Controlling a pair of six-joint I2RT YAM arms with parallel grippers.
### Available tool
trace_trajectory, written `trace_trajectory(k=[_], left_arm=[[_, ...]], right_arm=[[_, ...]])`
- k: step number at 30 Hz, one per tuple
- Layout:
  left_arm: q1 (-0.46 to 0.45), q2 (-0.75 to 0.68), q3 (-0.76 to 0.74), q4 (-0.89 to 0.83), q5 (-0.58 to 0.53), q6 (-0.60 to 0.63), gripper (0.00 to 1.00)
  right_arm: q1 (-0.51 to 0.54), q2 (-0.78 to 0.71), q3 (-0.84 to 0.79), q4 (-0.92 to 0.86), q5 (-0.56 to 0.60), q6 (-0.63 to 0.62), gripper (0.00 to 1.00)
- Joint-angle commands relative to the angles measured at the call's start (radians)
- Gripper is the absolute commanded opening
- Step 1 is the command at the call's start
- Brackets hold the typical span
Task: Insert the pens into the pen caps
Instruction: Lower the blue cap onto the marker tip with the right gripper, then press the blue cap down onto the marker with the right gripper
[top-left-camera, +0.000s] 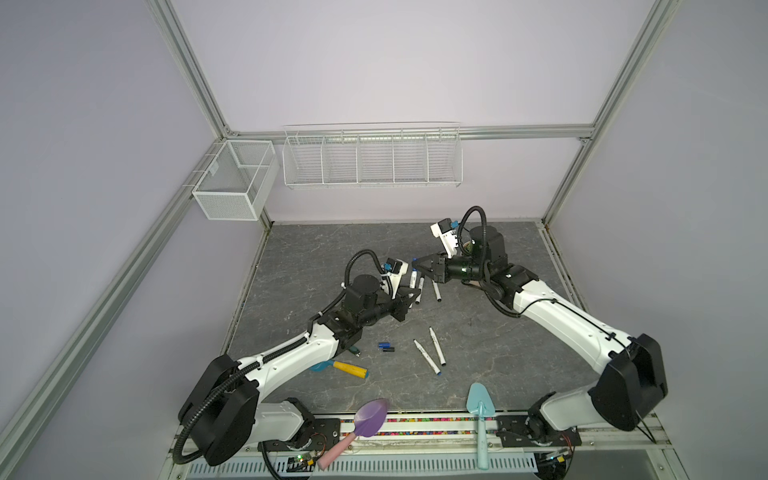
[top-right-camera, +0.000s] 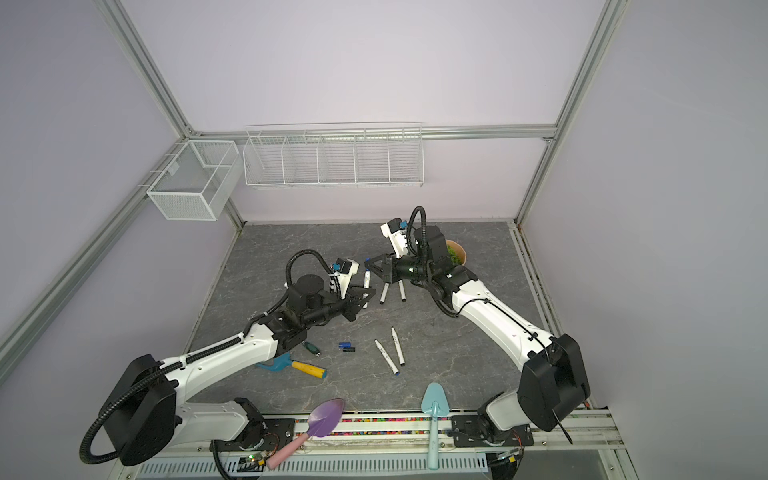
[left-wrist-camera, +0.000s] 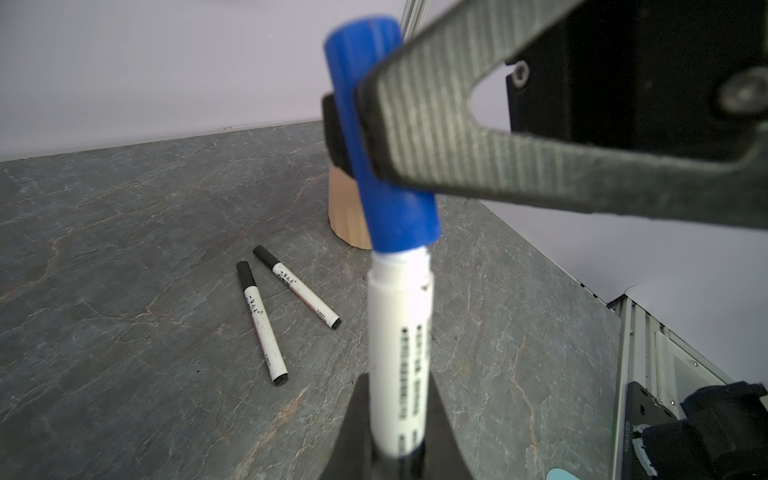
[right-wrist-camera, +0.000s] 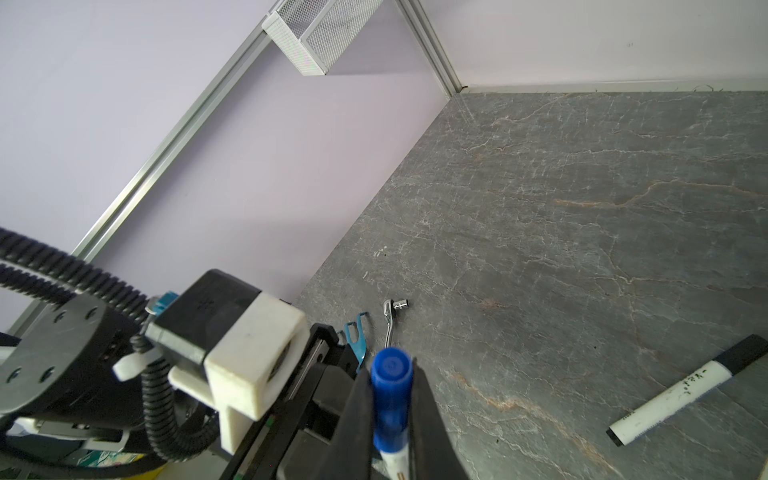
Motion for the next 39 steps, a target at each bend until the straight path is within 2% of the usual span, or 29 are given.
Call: trace_trajectory(k=[1, 9, 12, 16, 20, 23, 26, 28, 33, 39], left_arm=[[0.007, 0.02, 0.054, 0.085, -0.027, -0.018, 0.0], [0.036, 0.034, 0.09, 0.263, -0.004, -0.114, 0.0], [0.038, 0.026, 0.097, 0.304, -0.046, -0.113, 0.0], [0.036, 0.01, 0.103, 0.319, -0.107, -0.069, 0.0], [0.019, -0.004, 0.072, 0.343, -0.109, 0.064, 0.0], [0.004, -0.008, 0.048, 0.339, -0.105, 0.103, 0.0], [0.002, 0.0, 0.012, 0.359, -0.091, 0.082, 0.0], [-0.005, 0.007, -0.006, 0.358, -0.09, 0.08, 0.0], [-0.031, 0.027, -0.048, 0.354, -0.09, 0.079, 0.0], [-0.06, 0.039, -0.067, 0.349, -0.086, 0.077, 0.0]], right_arm=[[0.035, -0.02, -0.031, -0.086, -0.068, -0.046, 0.11], [0.077, -0.045, -0.034, -0.186, 0.001, -0.152, 0.12], [0.084, -0.048, -0.033, -0.218, 0.032, -0.181, 0.13], [0.1, -0.05, -0.029, -0.266, 0.089, -0.242, 0.15], [0.102, -0.061, -0.028, -0.259, 0.092, -0.239, 0.16], [0.1, -0.081, -0.014, -0.246, 0.103, -0.233, 0.22], [0.095, -0.113, 0.0, -0.228, 0.134, -0.22, 0.43], [0.088, -0.136, 0.002, -0.204, 0.162, -0.202, 0.5], [0.078, -0.153, 0.025, -0.181, 0.198, -0.196, 0.54], [0.077, -0.094, 0.085, -0.166, 0.21, -0.196, 0.54]])
